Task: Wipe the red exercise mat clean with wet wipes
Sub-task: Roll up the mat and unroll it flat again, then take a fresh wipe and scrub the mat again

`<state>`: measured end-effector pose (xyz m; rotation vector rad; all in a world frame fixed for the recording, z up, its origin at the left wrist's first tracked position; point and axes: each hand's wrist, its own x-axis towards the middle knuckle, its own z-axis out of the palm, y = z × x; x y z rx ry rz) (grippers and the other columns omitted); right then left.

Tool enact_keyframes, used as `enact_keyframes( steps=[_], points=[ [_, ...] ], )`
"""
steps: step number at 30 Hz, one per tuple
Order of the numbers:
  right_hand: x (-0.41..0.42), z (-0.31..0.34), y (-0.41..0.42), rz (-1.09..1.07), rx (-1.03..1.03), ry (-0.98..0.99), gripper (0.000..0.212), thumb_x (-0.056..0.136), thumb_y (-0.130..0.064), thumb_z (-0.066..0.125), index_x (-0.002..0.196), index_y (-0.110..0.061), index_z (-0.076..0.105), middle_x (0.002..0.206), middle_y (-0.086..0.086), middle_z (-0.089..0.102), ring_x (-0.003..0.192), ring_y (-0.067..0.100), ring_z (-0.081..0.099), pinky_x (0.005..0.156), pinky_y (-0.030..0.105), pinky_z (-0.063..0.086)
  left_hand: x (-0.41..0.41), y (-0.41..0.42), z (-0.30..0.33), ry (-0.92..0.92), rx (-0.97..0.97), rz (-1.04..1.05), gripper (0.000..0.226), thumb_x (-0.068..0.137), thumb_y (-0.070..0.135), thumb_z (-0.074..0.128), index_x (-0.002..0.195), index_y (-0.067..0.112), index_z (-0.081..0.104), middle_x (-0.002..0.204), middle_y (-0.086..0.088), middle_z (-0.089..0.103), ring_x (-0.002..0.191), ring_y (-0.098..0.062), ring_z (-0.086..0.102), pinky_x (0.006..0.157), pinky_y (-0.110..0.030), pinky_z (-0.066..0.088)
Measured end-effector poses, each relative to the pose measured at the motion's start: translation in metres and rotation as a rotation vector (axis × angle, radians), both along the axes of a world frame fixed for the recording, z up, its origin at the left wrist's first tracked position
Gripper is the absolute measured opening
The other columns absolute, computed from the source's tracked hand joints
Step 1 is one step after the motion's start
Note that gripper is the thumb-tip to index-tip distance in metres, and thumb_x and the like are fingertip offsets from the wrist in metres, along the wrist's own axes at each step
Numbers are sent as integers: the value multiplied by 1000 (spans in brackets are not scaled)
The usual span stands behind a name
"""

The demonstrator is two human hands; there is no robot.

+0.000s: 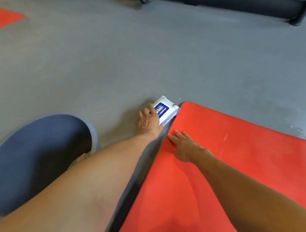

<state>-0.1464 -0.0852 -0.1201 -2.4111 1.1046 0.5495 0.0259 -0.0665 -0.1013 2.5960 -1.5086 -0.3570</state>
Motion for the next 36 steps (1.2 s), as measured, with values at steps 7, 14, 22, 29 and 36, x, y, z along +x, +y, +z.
enact_keyframes(
  steps=[7,14,22,29,36],
  points=[
    [-17,29,16,-65,-4,-78,72,95,-16,50,162,-27,26,168,15,17,156,34,15,123,39,25,-2,42,43,-62,-49,-175,104,94,46,71,163,2,8,147,-16,39,133,-36,39,102,-46,44],
    [-56,63,51,-403,-301,-79,35,98,-16,48,129,-9,62,131,13,60,126,33,54,97,37,49,-25,80,60,-85,-76,-406,104,91,54,72,163,5,16,152,-12,38,137,-33,38,110,-49,44],
    [-69,56,71,-222,-336,-290,49,86,-17,59,132,-9,46,131,9,47,122,30,43,96,32,39,-28,112,31,-69,249,-596,109,96,55,67,166,6,0,168,-7,20,151,-28,19,122,-40,28],
    [-55,33,71,-142,-106,-422,84,82,-32,78,152,-14,37,159,11,29,144,35,30,116,38,34,-24,93,48,-116,437,-588,116,86,50,80,162,-1,8,159,-15,31,146,-33,29,120,-39,31],
    [-38,33,49,-269,48,-345,93,82,-39,81,159,-31,30,167,11,19,152,32,27,118,38,35,-31,101,31,67,230,-374,88,82,57,81,144,10,40,143,-8,47,135,-28,44,109,-41,43]
  ],
)
